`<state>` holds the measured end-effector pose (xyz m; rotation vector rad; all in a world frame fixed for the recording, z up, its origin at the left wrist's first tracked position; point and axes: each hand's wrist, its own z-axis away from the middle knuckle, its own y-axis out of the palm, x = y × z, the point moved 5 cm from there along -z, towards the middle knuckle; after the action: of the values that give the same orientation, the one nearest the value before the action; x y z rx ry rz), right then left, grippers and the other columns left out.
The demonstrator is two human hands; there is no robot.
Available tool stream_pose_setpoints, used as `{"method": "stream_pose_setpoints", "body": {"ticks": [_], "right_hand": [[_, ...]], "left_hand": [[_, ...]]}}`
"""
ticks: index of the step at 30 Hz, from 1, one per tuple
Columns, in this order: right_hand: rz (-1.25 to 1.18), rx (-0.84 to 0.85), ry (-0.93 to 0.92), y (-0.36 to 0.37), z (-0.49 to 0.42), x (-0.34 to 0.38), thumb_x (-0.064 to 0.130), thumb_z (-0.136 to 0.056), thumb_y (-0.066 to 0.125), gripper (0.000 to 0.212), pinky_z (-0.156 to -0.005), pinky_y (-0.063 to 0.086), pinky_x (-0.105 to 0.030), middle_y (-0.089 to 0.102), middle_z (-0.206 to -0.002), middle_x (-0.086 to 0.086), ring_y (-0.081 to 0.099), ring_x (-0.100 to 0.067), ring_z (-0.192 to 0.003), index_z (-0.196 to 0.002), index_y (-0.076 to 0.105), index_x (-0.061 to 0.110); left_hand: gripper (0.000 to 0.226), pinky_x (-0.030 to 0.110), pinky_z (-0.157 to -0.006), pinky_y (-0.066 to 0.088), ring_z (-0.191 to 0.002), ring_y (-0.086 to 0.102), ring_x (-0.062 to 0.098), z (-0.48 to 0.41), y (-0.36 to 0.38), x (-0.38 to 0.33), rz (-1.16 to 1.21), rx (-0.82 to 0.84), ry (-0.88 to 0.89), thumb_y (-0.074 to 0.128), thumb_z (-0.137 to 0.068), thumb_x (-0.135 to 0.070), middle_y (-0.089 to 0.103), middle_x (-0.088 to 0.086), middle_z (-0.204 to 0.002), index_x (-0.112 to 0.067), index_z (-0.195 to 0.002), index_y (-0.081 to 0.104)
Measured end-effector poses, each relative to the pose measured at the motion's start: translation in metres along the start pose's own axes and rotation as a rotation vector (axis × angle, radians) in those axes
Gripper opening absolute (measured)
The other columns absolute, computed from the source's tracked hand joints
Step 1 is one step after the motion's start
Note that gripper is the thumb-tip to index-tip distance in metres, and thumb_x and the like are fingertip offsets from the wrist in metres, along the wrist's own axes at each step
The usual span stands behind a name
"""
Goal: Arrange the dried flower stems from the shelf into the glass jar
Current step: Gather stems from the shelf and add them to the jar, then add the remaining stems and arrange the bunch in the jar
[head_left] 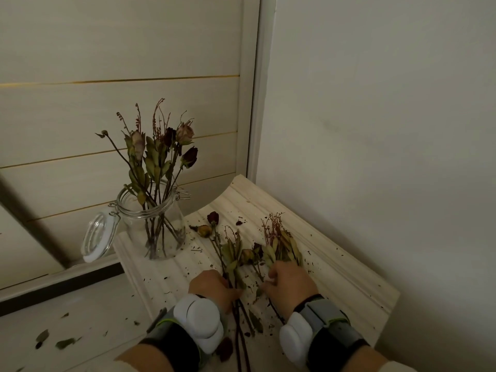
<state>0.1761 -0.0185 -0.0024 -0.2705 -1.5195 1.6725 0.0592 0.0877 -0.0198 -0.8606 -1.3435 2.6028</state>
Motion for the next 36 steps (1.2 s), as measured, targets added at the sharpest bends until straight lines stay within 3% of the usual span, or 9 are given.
{"method": "stream_pose_setpoints", "body": {"ticks": [4,8,12,16,20,23,27,31,36], "right_hand": [[0.016,0.044,0.019,0.008,-0.004,0.006,0.040,-0.086,0.058,0.032,-0.081,0.046,-0.025,0.059,-0.115,-0.001,0.056,-0.017,-0.105,-0.109,0.056,0.019],[0.027,0.067,0.019,0.009,-0.006,0.006,0.035,-0.088,0.056,0.016,-0.069,0.037,-0.020,0.056,-0.101,0.000,0.056,-0.015,-0.095,-0.093,0.047,0.022],[0.000,0.103,0.029,0.008,-0.009,0.007,0.027,-0.090,0.054,0.016,-0.075,0.043,-0.021,0.062,-0.111,-0.002,0.056,-0.015,-0.095,-0.100,0.058,0.016],[-0.047,0.120,0.045,0.000,-0.010,0.008,0.023,-0.093,0.049,0.018,-0.076,0.044,-0.020,0.062,-0.101,-0.003,0.054,-0.012,-0.089,-0.077,0.059,0.019],[-0.191,0.084,0.117,-0.008,-0.011,0.003,0.024,-0.090,0.053,0.017,-0.068,0.037,-0.016,0.067,-0.105,-0.004,0.051,-0.011,-0.083,-0.094,0.067,0.014],[-0.345,0.043,0.162,-0.015,-0.010,0.000,0.025,-0.087,0.059,0.017,-0.069,0.040,-0.019,0.062,-0.085,-0.003,0.053,-0.014,-0.079,-0.072,0.060,0.018],[-0.515,-0.018,0.169,-0.039,-0.008,0.000,0.026,-0.085,0.063,0.015,-0.069,0.048,-0.028,0.060,-0.067,0.002,0.054,-0.016,-0.066,-0.075,0.066,0.016],[-0.686,-0.090,0.170,-0.069,-0.005,0.002,0.023,-0.083,0.068,0.021,-0.065,0.048,-0.030,0.058,-0.059,0.000,0.051,-0.016,-0.057,-0.063,0.064,0.018],[-0.858,-0.184,0.119,-0.107,0.001,0.021,0.019,-0.083,0.068,0.013,-0.055,0.045,-0.025,0.062,-0.066,-0.007,0.052,-0.016,-0.057,-0.071,0.065,0.016]], "left_hand": [[0.020,0.018,-0.069,0.042,-0.079,0.056,0.009,0.003,-0.001,0.003,-0.022,-0.007,0.026,0.063,-0.082,-0.038,0.059,-0.005,-0.076,-0.021,-0.072,0.060],[0.016,0.017,-0.072,0.040,-0.083,0.055,0.009,0.004,-0.007,0.003,-0.019,-0.006,0.062,0.060,-0.086,-0.034,0.055,-0.008,-0.072,-0.021,-0.092,0.069],[0.015,0.018,-0.075,0.043,-0.096,0.064,0.013,0.006,-0.009,0.004,0.012,0.010,0.037,0.061,-0.086,-0.034,0.056,-0.008,-0.071,-0.022,-0.092,0.067],[0.026,0.019,-0.084,0.047,-0.103,0.064,0.015,0.007,-0.012,0.004,0.056,0.013,0.024,0.060,-0.087,-0.031,0.066,0.000,-0.094,-0.015,-0.106,0.069],[0.025,0.024,-0.088,0.052,-0.099,0.067,0.018,0.006,-0.012,0.004,0.124,0.034,-0.007,0.064,-0.084,-0.028,0.067,0.002,-0.092,-0.012,-0.102,0.071],[0.023,0.028,-0.090,0.053,-0.097,0.068,0.019,0.007,-0.015,0.004,0.165,0.039,-0.011,0.065,-0.083,-0.028,0.072,0.004,-0.102,-0.013,-0.100,0.072],[0.014,0.033,-0.089,0.054,-0.096,0.069,0.024,0.010,-0.025,0.001,0.253,0.018,-0.010,0.067,-0.082,-0.022,0.072,0.009,-0.101,-0.012,-0.091,0.072],[0.021,0.038,-0.084,0.057,-0.090,0.071,0.028,0.017,-0.039,-0.003,0.359,-0.009,-0.008,0.068,-0.080,-0.014,0.071,0.010,-0.086,-0.020,-0.061,0.061],[0.027,0.040,-0.083,0.057,-0.086,0.070,0.032,0.031,-0.063,-0.014,0.397,-0.024,0.053,0.063,-0.083,-0.012,0.066,0.007,-0.068,-0.020,-0.058,0.058]]}}
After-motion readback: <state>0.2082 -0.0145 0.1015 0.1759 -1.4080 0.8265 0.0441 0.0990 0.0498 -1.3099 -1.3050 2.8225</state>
